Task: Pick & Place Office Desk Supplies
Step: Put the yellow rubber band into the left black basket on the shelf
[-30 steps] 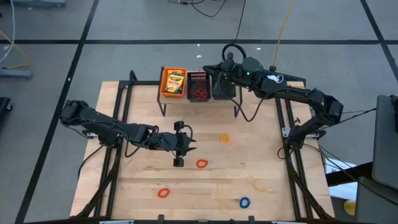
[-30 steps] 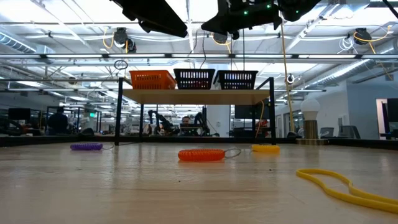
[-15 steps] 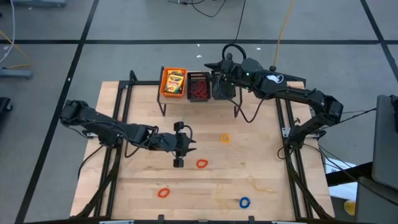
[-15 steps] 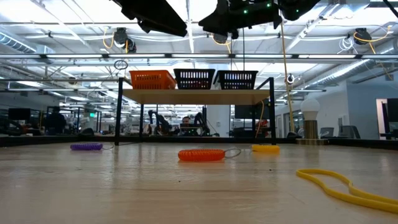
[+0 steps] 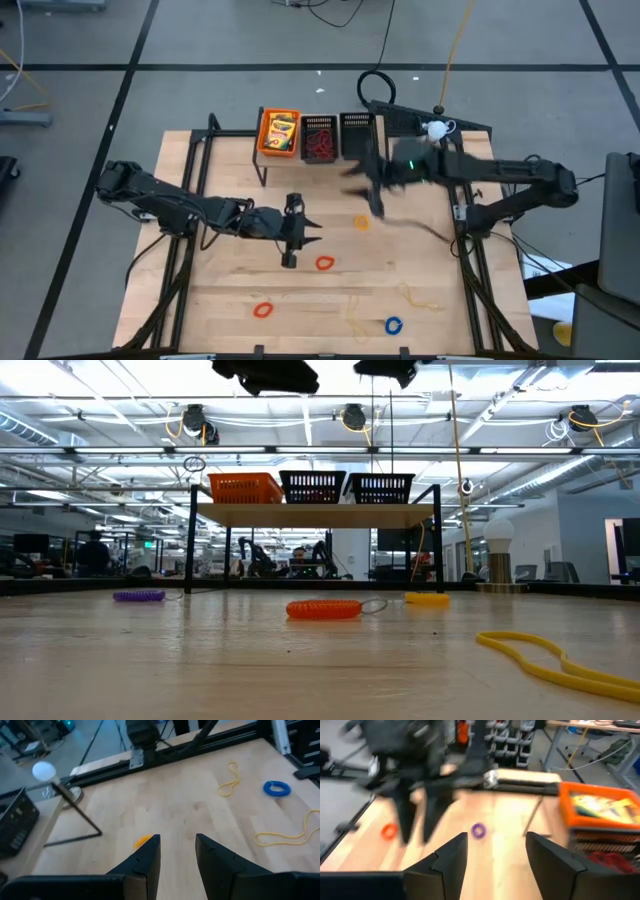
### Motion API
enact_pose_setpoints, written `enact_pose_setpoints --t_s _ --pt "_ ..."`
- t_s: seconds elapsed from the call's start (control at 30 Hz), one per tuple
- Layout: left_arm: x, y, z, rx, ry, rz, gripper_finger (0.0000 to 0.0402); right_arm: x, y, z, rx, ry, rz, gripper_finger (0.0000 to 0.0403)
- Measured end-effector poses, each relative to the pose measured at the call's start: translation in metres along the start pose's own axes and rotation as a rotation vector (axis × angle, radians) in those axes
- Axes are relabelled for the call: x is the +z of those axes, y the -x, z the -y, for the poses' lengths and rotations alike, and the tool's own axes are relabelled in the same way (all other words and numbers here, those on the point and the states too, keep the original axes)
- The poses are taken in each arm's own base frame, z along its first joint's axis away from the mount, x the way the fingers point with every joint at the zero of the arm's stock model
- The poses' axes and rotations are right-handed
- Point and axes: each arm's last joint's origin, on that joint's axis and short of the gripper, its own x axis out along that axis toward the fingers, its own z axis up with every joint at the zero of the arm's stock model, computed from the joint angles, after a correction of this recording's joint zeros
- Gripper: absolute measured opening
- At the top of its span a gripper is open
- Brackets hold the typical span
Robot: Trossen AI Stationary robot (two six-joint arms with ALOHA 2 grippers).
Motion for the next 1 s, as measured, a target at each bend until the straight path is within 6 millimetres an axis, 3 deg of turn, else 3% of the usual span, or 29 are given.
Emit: enact_pose_setpoints --t_s 0.23,0.43,0.57,0.73,1.0 --pt "0.006 0.004 0.014 -0.031 -0.037 0.044 0.0118 -0.036 0.014 -0.088 -0.004 0.09 -0.066 0.0168" --pt "0.011 0.01 0.032 -0.014 -0.112 0.082 0.0118 -0.076 0.013 -0.132 0.072 0.055 0.039 0.016" --pt "0.014 0.013 0.036 -0.005 -0.101 0.111 0.0118 -0.095 0.013 -0.139 0.103 0.052 0.215 0.0161" --pt "0.019 0.014 0.038 -0.03 -0.062 0.164 0.0118 -0.104 0.017 -0.133 0.061 0.125 0.423 0.0161" --pt "0.029 0.016 0.036 -0.034 0.061 0.265 0.0118 -0.111 0.02 -0.128 0.05 0.063 0.494 0.0158"
